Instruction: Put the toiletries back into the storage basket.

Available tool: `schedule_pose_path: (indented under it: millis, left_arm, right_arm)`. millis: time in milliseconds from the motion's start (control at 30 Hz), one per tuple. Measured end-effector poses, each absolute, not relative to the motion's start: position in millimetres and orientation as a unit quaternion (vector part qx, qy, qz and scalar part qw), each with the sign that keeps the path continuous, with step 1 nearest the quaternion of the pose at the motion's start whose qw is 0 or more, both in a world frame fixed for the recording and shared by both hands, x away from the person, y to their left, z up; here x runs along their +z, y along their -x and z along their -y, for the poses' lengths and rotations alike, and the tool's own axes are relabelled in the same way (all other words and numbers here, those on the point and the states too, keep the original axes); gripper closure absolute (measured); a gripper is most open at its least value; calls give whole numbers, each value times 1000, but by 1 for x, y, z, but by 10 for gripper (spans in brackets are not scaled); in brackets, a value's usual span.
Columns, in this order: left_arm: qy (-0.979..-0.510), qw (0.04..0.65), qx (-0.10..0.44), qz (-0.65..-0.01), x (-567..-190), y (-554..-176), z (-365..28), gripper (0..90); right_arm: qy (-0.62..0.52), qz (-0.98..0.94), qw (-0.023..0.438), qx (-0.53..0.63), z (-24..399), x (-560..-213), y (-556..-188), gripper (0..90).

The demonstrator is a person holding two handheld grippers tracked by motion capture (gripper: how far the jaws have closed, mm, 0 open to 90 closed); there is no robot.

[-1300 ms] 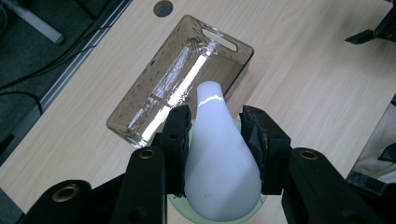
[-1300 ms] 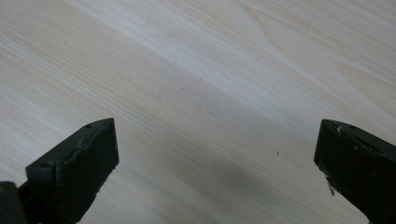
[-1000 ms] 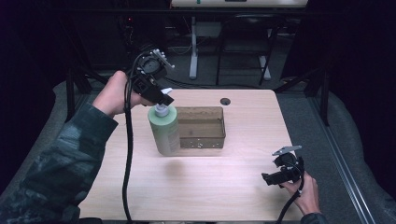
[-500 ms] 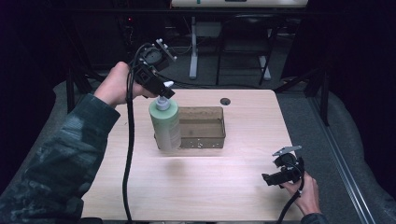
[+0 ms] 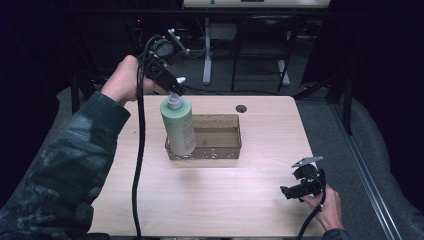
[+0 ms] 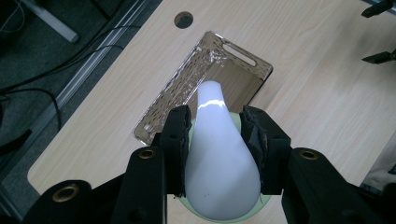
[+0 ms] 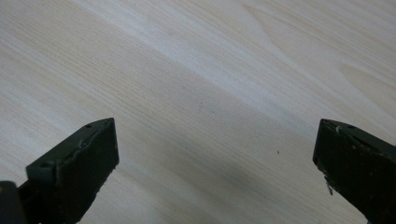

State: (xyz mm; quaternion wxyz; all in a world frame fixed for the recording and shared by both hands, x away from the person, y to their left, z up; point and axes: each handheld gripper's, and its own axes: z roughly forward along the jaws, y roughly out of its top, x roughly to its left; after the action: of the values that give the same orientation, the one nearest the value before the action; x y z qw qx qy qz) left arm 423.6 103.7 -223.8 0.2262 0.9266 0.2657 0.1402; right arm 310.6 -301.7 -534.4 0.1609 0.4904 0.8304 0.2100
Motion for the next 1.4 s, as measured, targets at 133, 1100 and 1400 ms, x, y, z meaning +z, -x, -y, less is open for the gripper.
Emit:
schedule_pose_path:
  millis: [133,1100,1400]
  left_arm:
    - [-925,227,141,-270,-220,-428,-104,630]
    - [-913,194,177,-311,-222,-468,-102,631]
    - [-907,197,182,-324,-224,-478,-103,631]
  right_arm:
    - [-491,-830,159,211,302,-535,-311,0]
    - [-485,-835,159,207,301,-535,-310,0]
    - [-484,-835,159,209,300,-534,-309,0]
